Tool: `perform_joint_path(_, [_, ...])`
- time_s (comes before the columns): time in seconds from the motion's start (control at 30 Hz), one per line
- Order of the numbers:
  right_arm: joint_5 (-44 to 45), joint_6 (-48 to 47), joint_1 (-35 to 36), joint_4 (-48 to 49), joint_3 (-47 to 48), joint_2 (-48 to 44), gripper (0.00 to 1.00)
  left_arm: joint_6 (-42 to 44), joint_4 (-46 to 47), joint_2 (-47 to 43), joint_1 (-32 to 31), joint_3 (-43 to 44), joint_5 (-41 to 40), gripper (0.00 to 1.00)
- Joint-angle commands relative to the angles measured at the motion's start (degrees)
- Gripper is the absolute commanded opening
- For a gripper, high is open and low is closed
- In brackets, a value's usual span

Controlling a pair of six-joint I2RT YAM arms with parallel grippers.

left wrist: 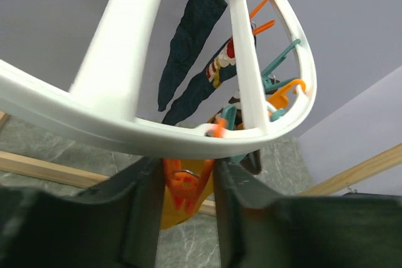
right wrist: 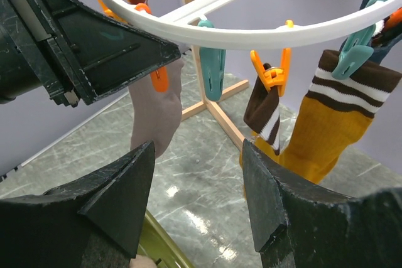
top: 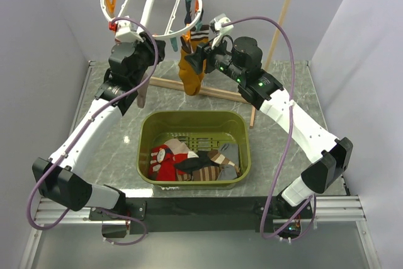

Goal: Clip the socks to the hanger
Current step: Open the clamp at the hanger.

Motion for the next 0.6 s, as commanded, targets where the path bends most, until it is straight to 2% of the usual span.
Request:
perform_joint_path(0.0, [-0.18,0.27,0.34,1.04,1.59,-0.64,0.64,1.3,2.41,-0.17,-0.11,2.52,-1.08,0.32])
perform_joint_path(0.17, [-1.75,1.15,0.43,0.96,1.94,-0.37,0.64,0.43,1.09,-0.34,-0.11,3.05,-2.22,0.2])
perform_joint_path(0.37, [-2.9,0.8,1.04,-0.8,1.59,-0.81,0.64,-3.26,-0.05,-0.25,-0.2,4.19,-2.22,0.15])
perform_joint_path(0.57, [-3.87,1.06,1.13,-8.09,-1.04,-4.24,0.64,1.02,1.44,-0.43,-0.37,2.79,-1.08,0.15])
